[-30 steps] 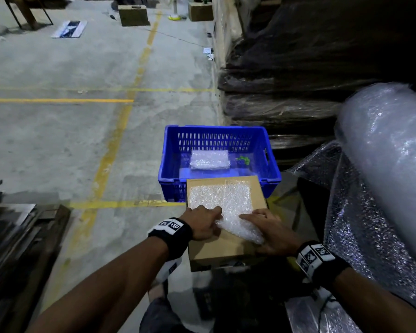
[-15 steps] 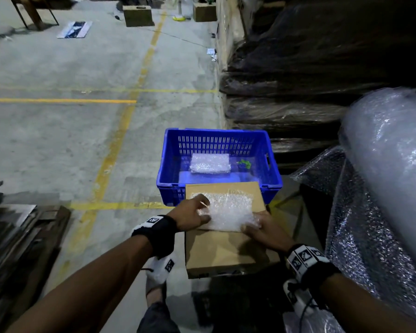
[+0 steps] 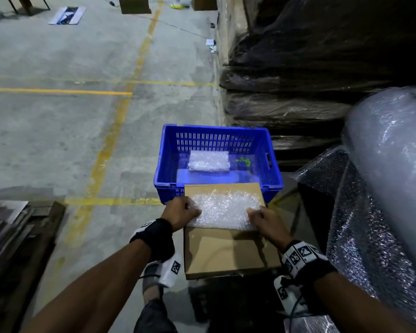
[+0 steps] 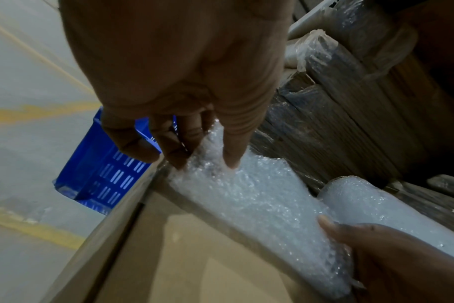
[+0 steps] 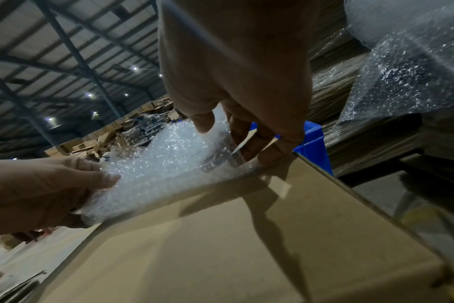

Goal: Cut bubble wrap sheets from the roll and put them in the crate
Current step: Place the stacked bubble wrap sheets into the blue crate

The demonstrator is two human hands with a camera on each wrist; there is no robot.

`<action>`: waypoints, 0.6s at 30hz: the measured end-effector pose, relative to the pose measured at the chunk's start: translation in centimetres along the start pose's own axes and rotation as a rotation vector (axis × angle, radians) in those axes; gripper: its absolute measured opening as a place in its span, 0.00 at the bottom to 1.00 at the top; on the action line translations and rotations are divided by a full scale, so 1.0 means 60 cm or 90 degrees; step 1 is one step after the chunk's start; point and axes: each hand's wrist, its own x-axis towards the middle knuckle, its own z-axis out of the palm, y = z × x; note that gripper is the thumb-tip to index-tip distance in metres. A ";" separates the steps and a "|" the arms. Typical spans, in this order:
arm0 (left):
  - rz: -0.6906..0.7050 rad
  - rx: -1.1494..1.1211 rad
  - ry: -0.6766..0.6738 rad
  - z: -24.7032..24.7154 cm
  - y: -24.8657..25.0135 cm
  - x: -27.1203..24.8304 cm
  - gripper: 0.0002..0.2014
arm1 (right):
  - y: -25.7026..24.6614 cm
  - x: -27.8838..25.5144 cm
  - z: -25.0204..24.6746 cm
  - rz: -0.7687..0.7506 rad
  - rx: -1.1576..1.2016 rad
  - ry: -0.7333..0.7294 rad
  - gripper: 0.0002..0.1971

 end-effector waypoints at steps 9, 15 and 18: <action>-0.071 0.075 0.035 0.010 0.019 0.014 0.14 | -0.021 0.020 0.026 0.083 -0.112 0.099 0.20; 0.017 0.252 0.161 0.014 0.036 -0.014 0.29 | -0.027 0.027 0.032 0.070 -0.191 0.124 0.15; 0.323 0.388 0.209 0.034 0.059 -0.053 0.34 | -0.026 0.028 0.036 0.077 -0.205 0.120 0.16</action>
